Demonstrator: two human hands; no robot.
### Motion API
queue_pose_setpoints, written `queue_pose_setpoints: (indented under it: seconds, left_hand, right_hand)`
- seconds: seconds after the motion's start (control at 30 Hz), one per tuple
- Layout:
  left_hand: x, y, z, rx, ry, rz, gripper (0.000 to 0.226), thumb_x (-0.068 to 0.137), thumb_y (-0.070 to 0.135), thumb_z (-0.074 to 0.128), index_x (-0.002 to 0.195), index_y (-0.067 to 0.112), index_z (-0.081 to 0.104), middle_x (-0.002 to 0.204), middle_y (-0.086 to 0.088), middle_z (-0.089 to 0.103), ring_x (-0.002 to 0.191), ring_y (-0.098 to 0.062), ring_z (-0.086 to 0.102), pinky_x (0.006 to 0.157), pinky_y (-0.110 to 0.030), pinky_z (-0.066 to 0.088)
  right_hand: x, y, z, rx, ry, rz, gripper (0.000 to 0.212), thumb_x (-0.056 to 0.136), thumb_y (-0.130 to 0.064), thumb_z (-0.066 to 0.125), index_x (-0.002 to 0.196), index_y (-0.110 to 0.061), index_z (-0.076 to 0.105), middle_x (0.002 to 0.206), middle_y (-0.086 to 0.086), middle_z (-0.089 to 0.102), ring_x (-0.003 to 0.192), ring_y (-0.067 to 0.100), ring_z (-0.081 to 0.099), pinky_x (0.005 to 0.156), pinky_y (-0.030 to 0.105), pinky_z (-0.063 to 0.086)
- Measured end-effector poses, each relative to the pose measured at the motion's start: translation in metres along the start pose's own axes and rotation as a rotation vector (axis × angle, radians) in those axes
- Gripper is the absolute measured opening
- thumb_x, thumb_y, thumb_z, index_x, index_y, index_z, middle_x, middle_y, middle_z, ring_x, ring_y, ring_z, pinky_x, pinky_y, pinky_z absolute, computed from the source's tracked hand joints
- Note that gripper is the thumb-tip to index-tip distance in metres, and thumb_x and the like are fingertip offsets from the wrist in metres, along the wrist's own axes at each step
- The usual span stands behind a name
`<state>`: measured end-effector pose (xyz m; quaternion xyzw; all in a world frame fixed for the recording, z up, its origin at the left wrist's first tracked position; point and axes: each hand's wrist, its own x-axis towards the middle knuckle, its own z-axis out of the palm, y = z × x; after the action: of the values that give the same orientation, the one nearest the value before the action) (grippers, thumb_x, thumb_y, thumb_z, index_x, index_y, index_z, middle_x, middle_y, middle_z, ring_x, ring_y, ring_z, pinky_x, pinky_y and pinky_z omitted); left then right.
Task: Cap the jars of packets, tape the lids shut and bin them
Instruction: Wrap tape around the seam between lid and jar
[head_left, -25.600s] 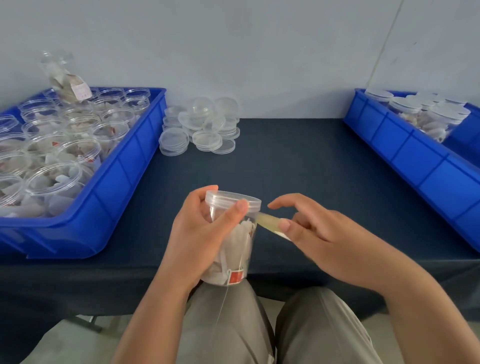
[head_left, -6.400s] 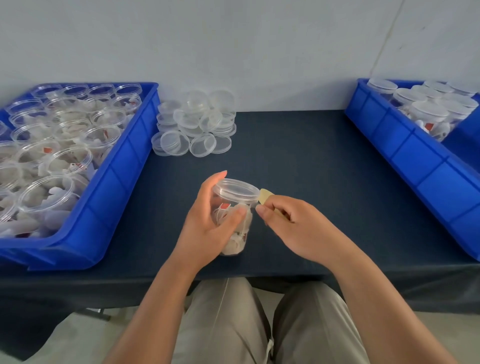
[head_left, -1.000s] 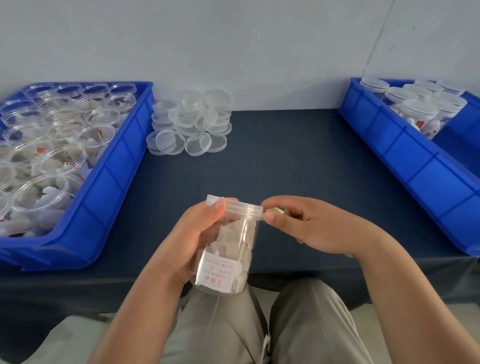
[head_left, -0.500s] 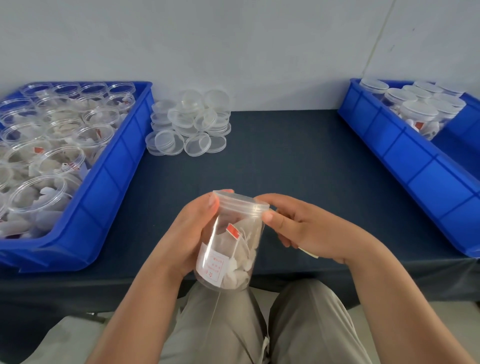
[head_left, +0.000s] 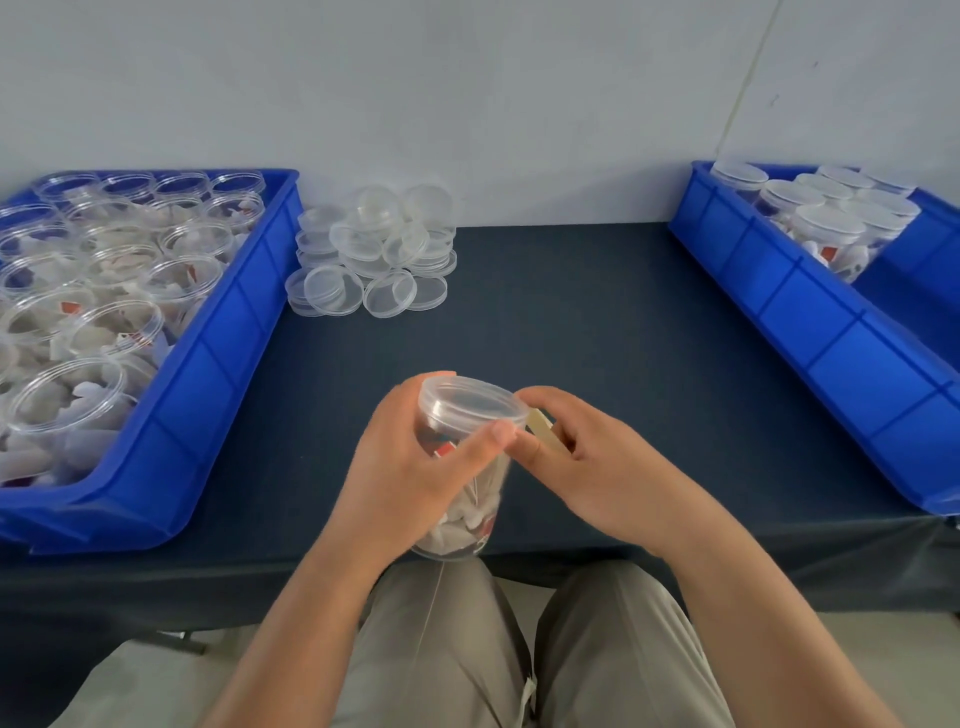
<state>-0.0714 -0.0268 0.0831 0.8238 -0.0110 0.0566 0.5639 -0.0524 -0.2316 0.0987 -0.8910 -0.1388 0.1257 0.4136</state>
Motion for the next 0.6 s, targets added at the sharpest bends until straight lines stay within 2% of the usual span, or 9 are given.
queue_pose_setpoints:
  seconds: [0.07, 0.17, 0.3, 0.4, 0.5, 0.57, 0.6]
  left_hand:
    - [0.000, -0.002, -0.001, -0.035, 0.028, -0.020, 0.064, 0.062, 0.084, 0.069, 0.119, 0.054, 0.059, 0.113, 0.037, 0.066, 0.108, 0.012, 0.064, 0.075, -0.006, 0.053]
    - [0.000, -0.006, -0.005, -0.110, 0.035, -0.031, 0.070, 0.065, 0.081, 0.071, 0.124, 0.044, 0.066, 0.112, 0.025, 0.074, 0.107, 0.002, 0.071, 0.076, -0.015, 0.058]
    - [-0.003, -0.010, -0.009, -0.133, 0.049, -0.050, 0.076, 0.066, 0.082, 0.071, 0.130, 0.043, 0.065, 0.116, 0.025, 0.073, 0.109, 0.001, 0.071, 0.081, -0.023, 0.060]
    - [-0.003, -0.014, -0.010, -0.152, 0.069, -0.066, 0.082, 0.063, 0.084, 0.072, 0.137, 0.050, 0.059, 0.122, 0.028, 0.068, 0.111, 0.003, 0.069, 0.083, -0.024, 0.059]
    - [-0.002, -0.016, -0.011, -0.164, 0.062, -0.088, 0.080, 0.063, 0.086, 0.069, 0.132, 0.045, 0.063, 0.118, 0.024, 0.071, 0.108, 0.000, 0.071, 0.072, -0.018, 0.060]
    - [-0.002, -0.017, -0.012, -0.238, 0.030, -0.105, 0.078, 0.064, 0.087, 0.073, 0.128, 0.044, 0.067, 0.118, 0.016, 0.075, 0.107, -0.007, 0.074, 0.074, -0.024, 0.062]
    - [-0.003, -0.018, -0.013, -0.271, 0.007, -0.112, 0.079, 0.063, 0.089, 0.074, 0.127, 0.043, 0.069, 0.119, 0.012, 0.076, 0.108, -0.011, 0.075, 0.080, -0.030, 0.062]
  right_hand:
    - [-0.001, -0.001, 0.002, -0.011, -0.023, 0.016, 0.060, 0.085, -0.093, 0.040, 0.131, -0.056, 0.050, 0.091, -0.038, 0.060, 0.083, -0.014, 0.058, 0.073, 0.019, 0.044]
    - [-0.006, -0.002, -0.008, -0.048, -0.124, 0.013, 0.056, 0.088, -0.087, 0.044, 0.137, -0.059, 0.043, 0.092, -0.040, 0.061, 0.084, -0.006, 0.064, 0.074, 0.019, 0.047]
    - [-0.013, -0.003, -0.022, -0.063, -0.214, 0.044, 0.072, 0.091, -0.085, 0.043, 0.153, -0.056, 0.020, 0.078, -0.017, 0.071, 0.069, 0.000, 0.067, 0.071, 0.020, 0.045]
    - [-0.014, -0.005, -0.022, -0.087, -0.251, 0.032, 0.069, 0.089, -0.088, 0.038, 0.149, -0.057, 0.029, 0.082, -0.013, 0.073, 0.072, -0.001, 0.069, 0.071, 0.019, 0.047]
    - [-0.015, -0.002, -0.018, -0.104, -0.212, 0.012, 0.064, 0.086, -0.093, 0.030, 0.142, -0.062, 0.037, 0.088, -0.012, 0.071, 0.081, -0.005, 0.065, 0.071, 0.020, 0.044]
    - [-0.015, 0.000, -0.015, -0.140, -0.160, -0.009, 0.052, 0.092, -0.089, 0.028, 0.137, -0.065, 0.039, 0.088, -0.021, 0.067, 0.083, -0.006, 0.062, 0.072, 0.021, 0.044]
    - [-0.015, 0.001, -0.014, -0.161, -0.137, -0.015, 0.049, 0.095, -0.086, 0.027, 0.137, -0.064, 0.040, 0.092, -0.026, 0.067, 0.086, -0.005, 0.062, 0.076, 0.024, 0.047]
